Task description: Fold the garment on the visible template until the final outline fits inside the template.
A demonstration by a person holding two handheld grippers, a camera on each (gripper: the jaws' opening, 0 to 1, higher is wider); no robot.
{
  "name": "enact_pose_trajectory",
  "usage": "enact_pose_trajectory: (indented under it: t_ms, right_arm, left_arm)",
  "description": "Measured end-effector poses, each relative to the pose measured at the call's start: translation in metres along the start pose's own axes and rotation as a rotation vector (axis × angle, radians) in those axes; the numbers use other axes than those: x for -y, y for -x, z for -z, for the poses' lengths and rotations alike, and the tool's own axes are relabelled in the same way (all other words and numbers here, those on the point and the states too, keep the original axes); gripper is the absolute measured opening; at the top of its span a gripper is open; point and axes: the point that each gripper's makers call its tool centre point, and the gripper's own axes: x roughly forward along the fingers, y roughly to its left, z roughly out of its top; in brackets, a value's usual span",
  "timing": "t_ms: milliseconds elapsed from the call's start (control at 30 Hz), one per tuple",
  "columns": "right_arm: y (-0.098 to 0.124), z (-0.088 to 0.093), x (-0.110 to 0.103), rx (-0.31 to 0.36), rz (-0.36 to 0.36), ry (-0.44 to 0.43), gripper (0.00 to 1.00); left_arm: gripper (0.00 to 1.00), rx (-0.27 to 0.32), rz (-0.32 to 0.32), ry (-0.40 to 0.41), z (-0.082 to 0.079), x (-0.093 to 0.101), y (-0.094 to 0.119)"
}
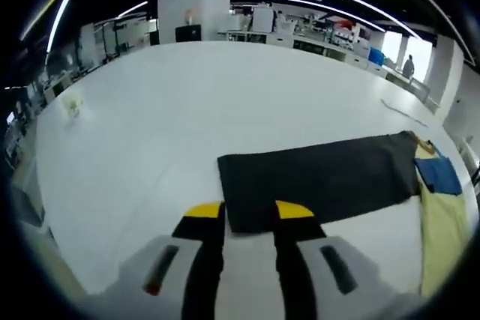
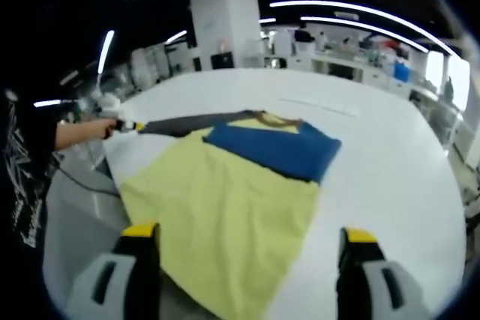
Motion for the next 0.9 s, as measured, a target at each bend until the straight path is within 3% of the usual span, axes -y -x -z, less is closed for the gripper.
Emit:
enact_pose_trajectory:
  t_ms: [267, 333, 567, 667, 833, 900]
  right_arm:
    - [0.001, -0.005, 0.001, 0.032, 0.005, 0.012, 0.99]
    - [0.001, -0.005, 0.002, 0.032, 0.007, 0.012, 0.99]
    - [0.0, 0.001, 0.006, 0.014, 0.025, 0.005, 0.99]
    - [0.0, 0.002, 0.008, 0.013, 0.035, 0.0, 0.99]
    - [0.003, 0.001, 0.01, 0.021, 0.038, -0.006, 0.99]
    - [0.004, 0.002, 0.01, 0.021, 0.04, -0.006, 0.99]
  left_arm:
    - [0.17, -0.012, -0.05, 0.016, 0.011, -0.009, 0.0]
    - [0.17, 0.008, -0.053, 0.025, 0.009, -0.011, 0.0]
    - [0.11, -0.021, -0.093, 0.046, 0.013, -0.012, 0.005]
    - [0.05, -0.039, -0.122, 0.188, 0.014, -0.011, 0.002]
    - [0.01, -0.051, -0.108, 0.18, 0.011, -0.006, 0.0]
    - [0.01, -0.049, -0.092, 0.245, 0.01, -0.006, -0.001]
